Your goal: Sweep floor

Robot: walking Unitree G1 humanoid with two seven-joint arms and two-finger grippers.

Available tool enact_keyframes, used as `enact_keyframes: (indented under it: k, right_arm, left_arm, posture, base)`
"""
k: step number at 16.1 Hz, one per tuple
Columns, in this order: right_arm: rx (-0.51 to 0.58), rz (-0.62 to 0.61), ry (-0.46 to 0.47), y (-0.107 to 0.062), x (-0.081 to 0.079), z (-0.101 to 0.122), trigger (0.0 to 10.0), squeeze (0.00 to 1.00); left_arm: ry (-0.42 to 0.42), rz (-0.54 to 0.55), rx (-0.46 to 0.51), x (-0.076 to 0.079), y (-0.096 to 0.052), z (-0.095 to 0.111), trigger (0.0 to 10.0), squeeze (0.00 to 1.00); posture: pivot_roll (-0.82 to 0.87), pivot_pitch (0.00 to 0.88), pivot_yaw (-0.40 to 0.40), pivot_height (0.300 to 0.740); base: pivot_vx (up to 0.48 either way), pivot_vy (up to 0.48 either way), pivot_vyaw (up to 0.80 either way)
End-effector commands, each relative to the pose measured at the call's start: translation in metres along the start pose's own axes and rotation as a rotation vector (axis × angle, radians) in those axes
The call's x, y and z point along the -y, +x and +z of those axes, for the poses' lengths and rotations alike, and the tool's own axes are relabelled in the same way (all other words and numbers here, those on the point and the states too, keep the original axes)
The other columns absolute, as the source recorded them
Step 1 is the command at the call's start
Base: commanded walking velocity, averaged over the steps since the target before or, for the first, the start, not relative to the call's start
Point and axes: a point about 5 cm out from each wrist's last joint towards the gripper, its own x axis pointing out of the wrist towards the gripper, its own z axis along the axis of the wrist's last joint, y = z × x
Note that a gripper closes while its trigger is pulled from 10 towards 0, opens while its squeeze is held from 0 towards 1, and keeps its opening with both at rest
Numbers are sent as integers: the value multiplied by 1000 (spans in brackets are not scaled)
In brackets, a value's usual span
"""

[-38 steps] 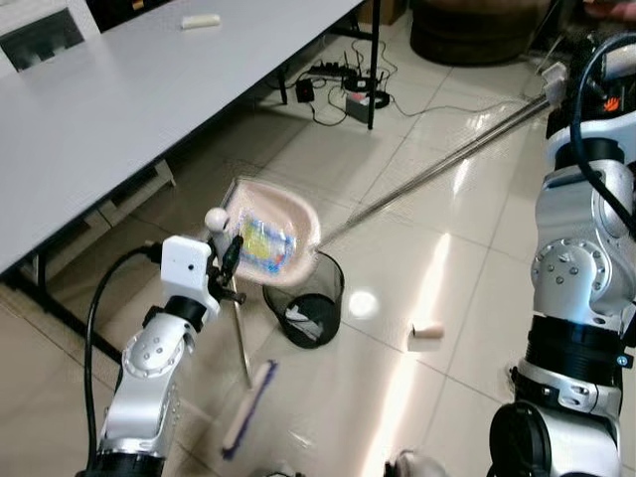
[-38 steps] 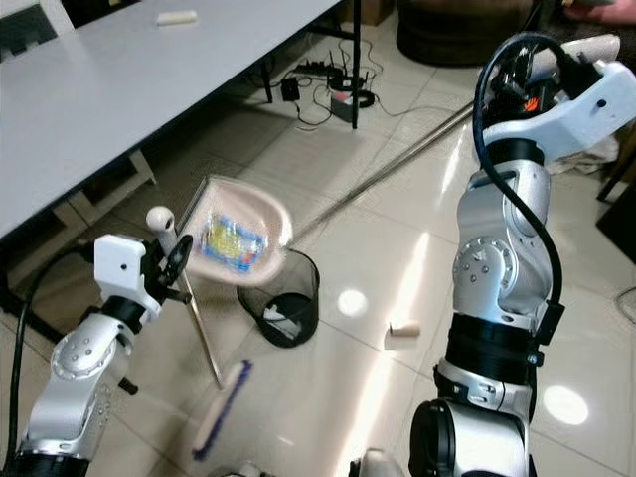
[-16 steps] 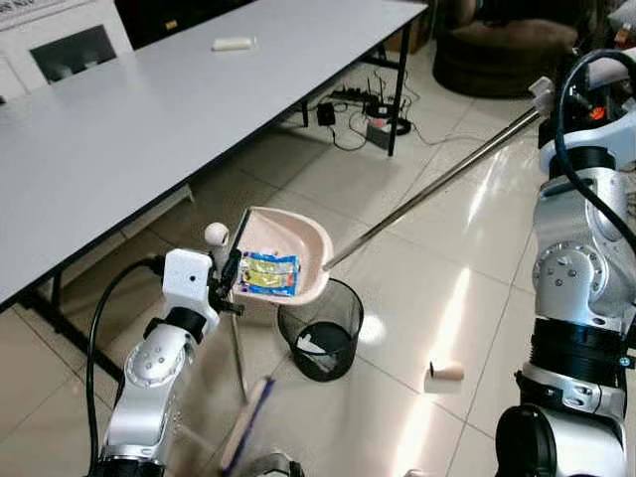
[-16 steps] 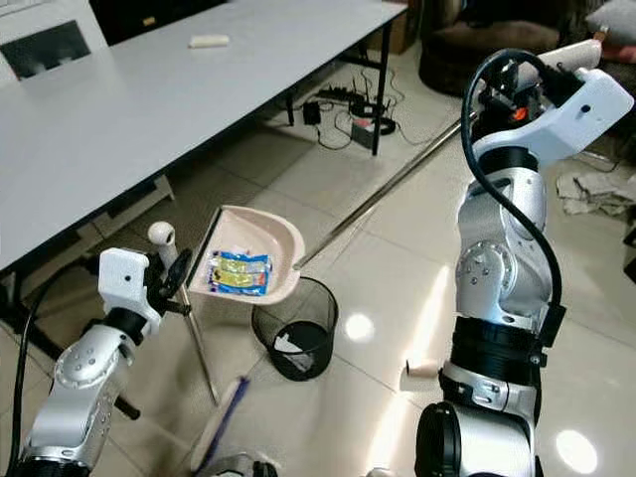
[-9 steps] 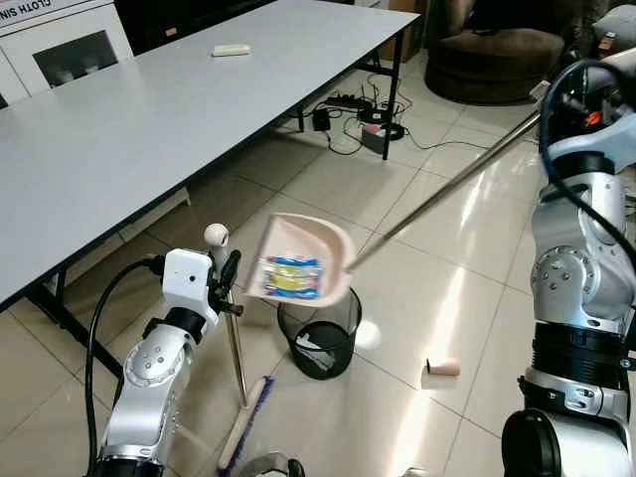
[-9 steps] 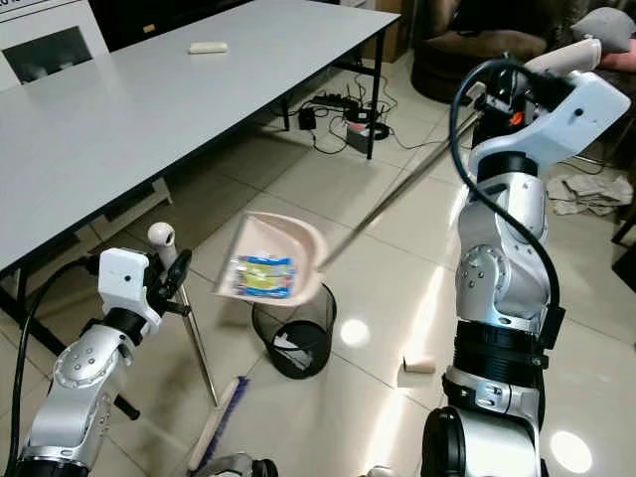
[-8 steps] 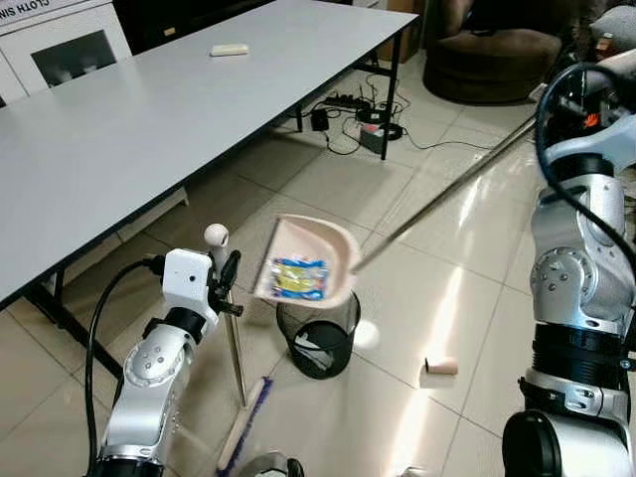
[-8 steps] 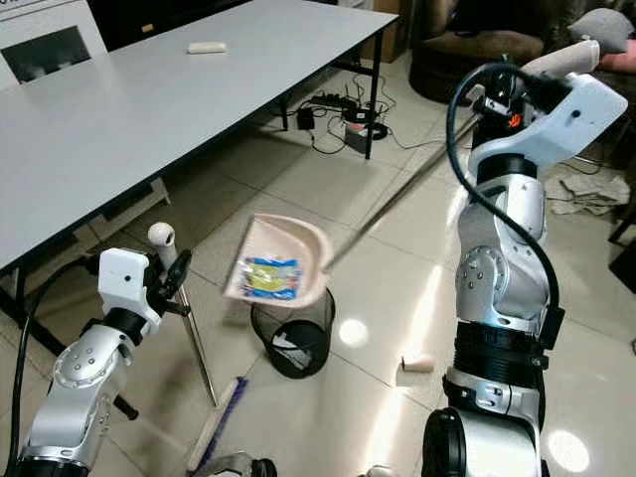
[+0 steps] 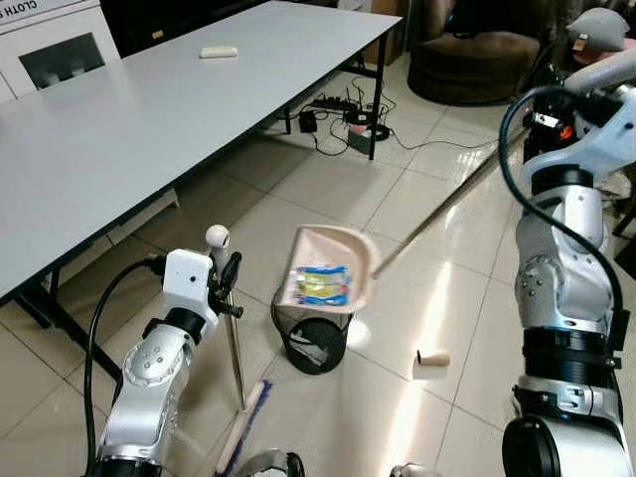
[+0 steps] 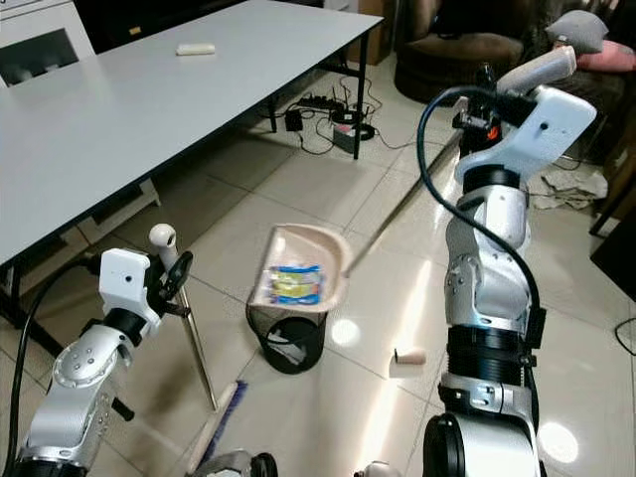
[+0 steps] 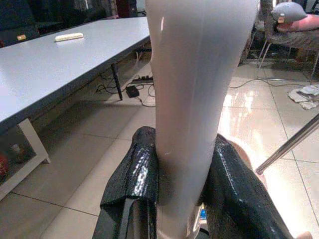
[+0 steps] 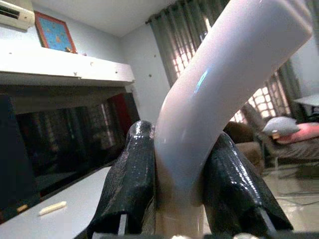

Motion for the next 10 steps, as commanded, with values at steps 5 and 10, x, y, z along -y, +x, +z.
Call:
enact_keyframes:
  k: [5,10]
  right_arm:
    - [89,1,6,1,-1,4,10000,0]
    - [131,-2,-16,11,0,3,10000,0]
  left_arm:
    - [24,2,24,-3,-4,9,10000,0]
    - [24,15,18,-5,-10,10,10000,0]
  posture:
    - [25,103,78,740]
    - [31,127,73,740]
  base:
    - [0,0,0]
    - [0,0,0]
